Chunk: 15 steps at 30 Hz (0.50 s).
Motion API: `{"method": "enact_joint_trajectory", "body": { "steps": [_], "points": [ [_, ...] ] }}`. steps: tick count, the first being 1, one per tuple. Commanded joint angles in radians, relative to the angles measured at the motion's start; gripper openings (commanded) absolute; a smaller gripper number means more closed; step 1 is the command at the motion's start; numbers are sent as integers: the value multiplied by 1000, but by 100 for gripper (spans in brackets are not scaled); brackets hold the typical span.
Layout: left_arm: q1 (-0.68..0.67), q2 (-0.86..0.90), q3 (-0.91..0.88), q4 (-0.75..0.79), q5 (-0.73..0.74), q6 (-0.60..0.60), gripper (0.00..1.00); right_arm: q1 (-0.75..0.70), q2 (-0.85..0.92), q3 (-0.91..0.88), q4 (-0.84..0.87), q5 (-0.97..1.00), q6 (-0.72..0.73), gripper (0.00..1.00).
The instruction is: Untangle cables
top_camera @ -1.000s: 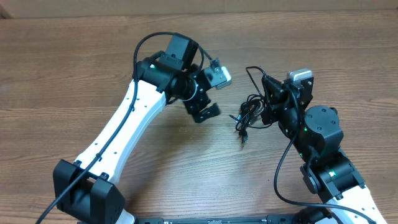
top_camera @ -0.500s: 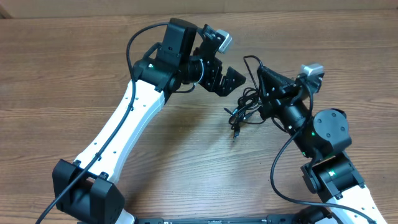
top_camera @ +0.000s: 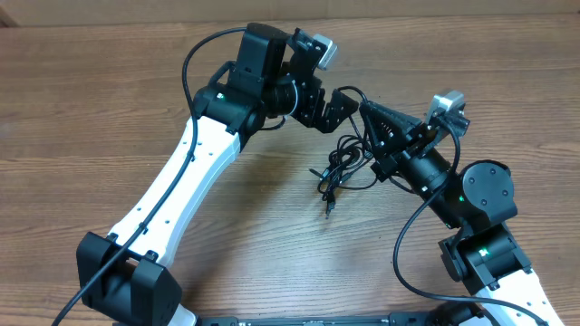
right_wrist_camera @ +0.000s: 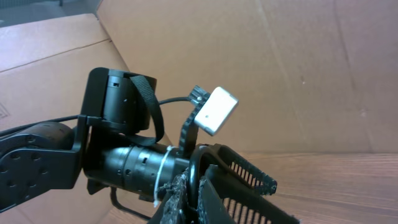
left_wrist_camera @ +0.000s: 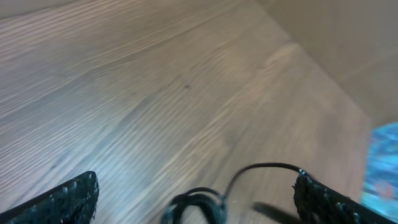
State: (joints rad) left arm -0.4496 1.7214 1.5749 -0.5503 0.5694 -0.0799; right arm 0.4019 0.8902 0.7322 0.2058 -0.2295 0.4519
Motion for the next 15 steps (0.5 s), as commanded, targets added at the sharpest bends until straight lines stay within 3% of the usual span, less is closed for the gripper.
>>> {"method": "enact_joint_trajectory", "body": {
  "steps": [1, 8, 15],
  "points": [
    [6, 9, 4, -35, -214, -13, 99, 7, -18, 26, 22, -17, 24, 4],
    [20, 9, 4, -129, -627, -13, 100, 7, -19, 26, 25, -19, 24, 4],
    [61, 9, 4, -170, -708, -14, 99, 7, -19, 26, 20, -19, 23, 4]
  ]
}}
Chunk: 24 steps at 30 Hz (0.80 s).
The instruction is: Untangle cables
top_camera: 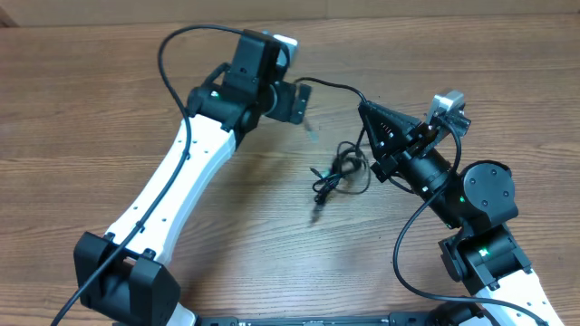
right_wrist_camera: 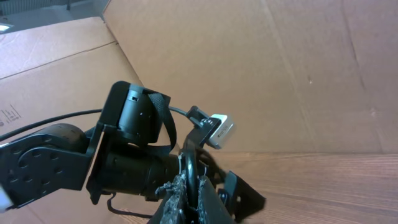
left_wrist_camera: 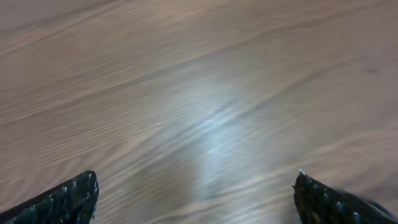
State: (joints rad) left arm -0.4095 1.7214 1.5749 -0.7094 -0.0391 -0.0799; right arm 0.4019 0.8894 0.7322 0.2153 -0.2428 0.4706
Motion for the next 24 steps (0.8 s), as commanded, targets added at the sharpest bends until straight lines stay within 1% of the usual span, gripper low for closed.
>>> {"method": "enact_joint_trajectory", "body": {
  "steps": [1, 7, 10, 14, 20, 21, 22, 24],
  "points": [
    [25, 9, 4, -19, -99, -14, 100, 7, -19, 26, 7, -5, 5, 4],
    [31, 9, 4, -65, -89, -14, 100, 6, -10, 26, -42, 22, 4, 4],
    [30, 9, 4, -97, -50, -13, 99, 6, -2, 26, -100, 59, 4, 4],
    [31, 9, 4, -119, -34, -9, 100, 6, 13, 26, -155, 108, -7, 4],
    [31, 9, 4, -150, 23, 35, 100, 6, 54, 26, -272, 190, -7, 4],
    [31, 9, 4, -151, 23, 35, 100, 6, 62, 26, -278, 189, -7, 5],
    [31, 9, 4, -152, 23, 35, 100, 6, 71, 26, -287, 189, -7, 9],
    [31, 9, 4, -154, 24, 35, 100, 6, 101, 26, -327, 190, -7, 11]
  ]
}}
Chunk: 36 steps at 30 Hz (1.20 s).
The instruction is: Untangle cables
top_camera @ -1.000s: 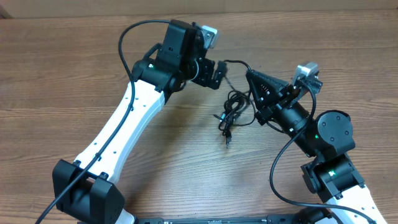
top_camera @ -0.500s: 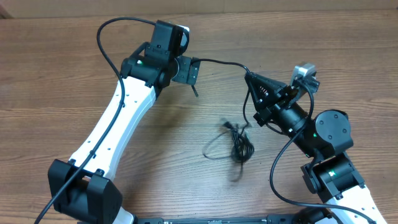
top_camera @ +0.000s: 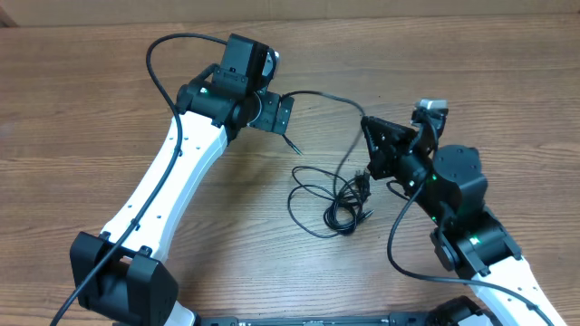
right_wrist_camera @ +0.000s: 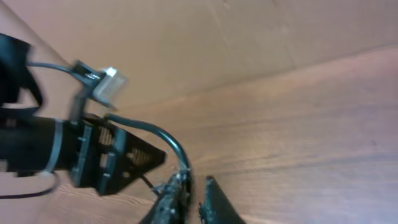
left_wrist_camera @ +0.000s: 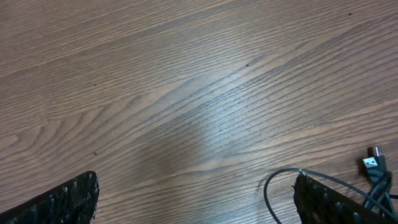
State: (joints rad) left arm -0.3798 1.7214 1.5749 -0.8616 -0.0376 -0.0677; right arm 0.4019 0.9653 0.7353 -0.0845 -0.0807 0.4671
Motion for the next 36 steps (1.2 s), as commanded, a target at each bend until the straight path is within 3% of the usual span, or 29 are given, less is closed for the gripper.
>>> {"method": "enact_joint_trajectory", "body": {
  "steps": [1, 5, 8, 13, 18, 29, 33, 36],
  "points": [
    [1, 9, 4, -3, 26, 23, 100, 6, 35, 23, -39, 28, -4, 11],
    [2, 9, 4, -33, 31, 24, 100, 6, 82, 23, -68, 28, -4, 15],
    [2, 9, 4, -57, 31, 35, 99, 6, 106, 23, -68, 28, -4, 37],
    [2, 9, 4, -60, 31, 39, 99, 6, 114, 23, -102, 29, -5, 51],
    [2, 9, 4, -101, 31, 59, 100, 6, 114, 23, -112, 29, -34, 55],
    [2, 9, 4, -475, 26, 581, 100, 6, 114, 23, -104, 36, -34, 59],
    [2, 9, 4, -495, -47, 596, 100, 6, 114, 23, -102, 35, -34, 59],
    [2, 9, 4, -507, -201, 595, 100, 6, 114, 23, -106, 35, -33, 59]
  ]
}}
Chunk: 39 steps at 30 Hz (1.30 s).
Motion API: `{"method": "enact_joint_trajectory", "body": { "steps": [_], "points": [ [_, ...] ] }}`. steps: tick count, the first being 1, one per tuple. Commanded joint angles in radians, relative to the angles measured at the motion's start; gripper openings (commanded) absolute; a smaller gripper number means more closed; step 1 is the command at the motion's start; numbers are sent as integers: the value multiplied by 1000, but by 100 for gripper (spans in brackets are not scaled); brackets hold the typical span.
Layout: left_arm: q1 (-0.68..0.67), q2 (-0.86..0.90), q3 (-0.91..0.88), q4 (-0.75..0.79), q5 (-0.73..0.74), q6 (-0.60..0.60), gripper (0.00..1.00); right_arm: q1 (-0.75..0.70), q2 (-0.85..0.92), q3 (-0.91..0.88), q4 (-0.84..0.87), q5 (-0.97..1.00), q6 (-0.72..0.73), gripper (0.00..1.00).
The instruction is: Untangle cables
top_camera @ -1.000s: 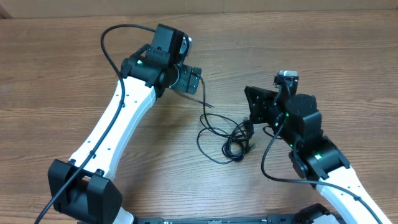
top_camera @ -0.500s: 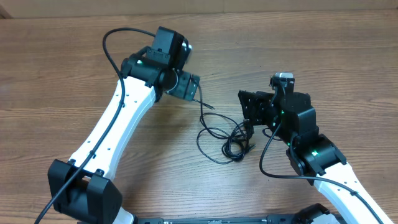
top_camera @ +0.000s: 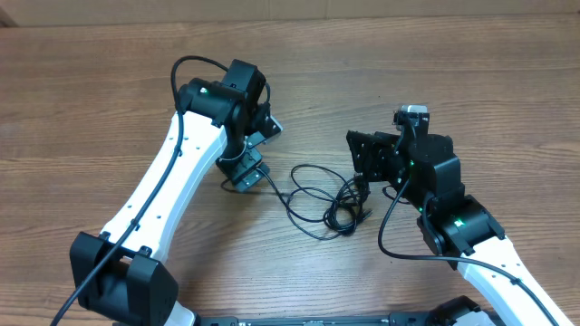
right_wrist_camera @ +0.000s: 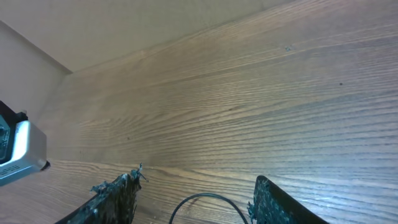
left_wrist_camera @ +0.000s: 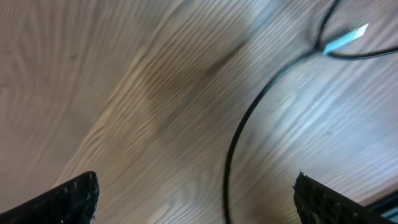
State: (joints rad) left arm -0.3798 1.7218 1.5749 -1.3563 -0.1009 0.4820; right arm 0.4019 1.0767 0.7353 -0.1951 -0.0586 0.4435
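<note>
A thin black cable (top_camera: pixel 333 205) lies in loose loops on the wooden table (top_camera: pixel 82 118), with a denser knot near its right end. My left gripper (top_camera: pixel 245 172) hangs open over the cable's left end. In the left wrist view a cable strand (left_wrist_camera: pixel 235 163) runs between its wide-apart fingers (left_wrist_camera: pixel 74 194), and a plug (left_wrist_camera: pixel 346 39) shows at the top right. My right gripper (top_camera: pixel 360 157) stands open just above the knot; a cable loop (right_wrist_camera: pixel 205 202) lies between its fingers (right_wrist_camera: pixel 118 194).
Brown cardboard walls (top_camera: pixel 408 7) border the far edge of the table. The left arm's white link (top_camera: pixel 168 190) slants across the table's left half. The right arm's base (top_camera: pixel 471 244) sits at the lower right.
My right gripper was shut on the cable; it is now open, with the cable lying on the table. My left gripper has moved nearer and lower, over the cable's left end.
First both grippers were close together, the right shut on a bunched cable. The left then stood further left, with a strand stretched from it to the right gripper. Later the cable lay in wider loops. Now it lies loose and both grippers are open.
</note>
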Motion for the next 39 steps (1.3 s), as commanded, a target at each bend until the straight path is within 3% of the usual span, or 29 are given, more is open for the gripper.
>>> {"method": "enact_joint_trajectory", "body": {
  "steps": [1, 7, 12, 17, 21, 26, 32, 34, 39],
  "points": [
    [2, 8, 4, -17, -138, 48, 100, 6, 3, 23, 5, 13, -10, 59],
    [0, 8, 4, -36, -89, 336, 100, 6, 3, 23, 2, 13, -10, 59],
    [0, 8, 4, -55, 206, 692, 100, 6, 3, 23, 2, 13, -10, 59],
    [0, 8, 4, -53, 393, 845, 100, 6, 3, 23, -3, 13, -10, 59],
    [0, 8, 4, -50, 473, 898, 100, 6, 3, 23, -11, 13, -10, 59],
    [2, 8, 4, 5, 491, 845, 100, 6, 3, 23, -28, 13, -10, 59],
    [52, 8, 4, 241, 490, 430, 100, 6, 3, 23, -132, 13, -9, 59],
    [90, 8, 4, 349, 491, 238, 100, 6, 3, 23, -206, 13, -9, 58],
    [138, 8, 4, 424, 490, 98, 100, 6, 3, 23, -333, 5, 2, 58]
  ]
}}
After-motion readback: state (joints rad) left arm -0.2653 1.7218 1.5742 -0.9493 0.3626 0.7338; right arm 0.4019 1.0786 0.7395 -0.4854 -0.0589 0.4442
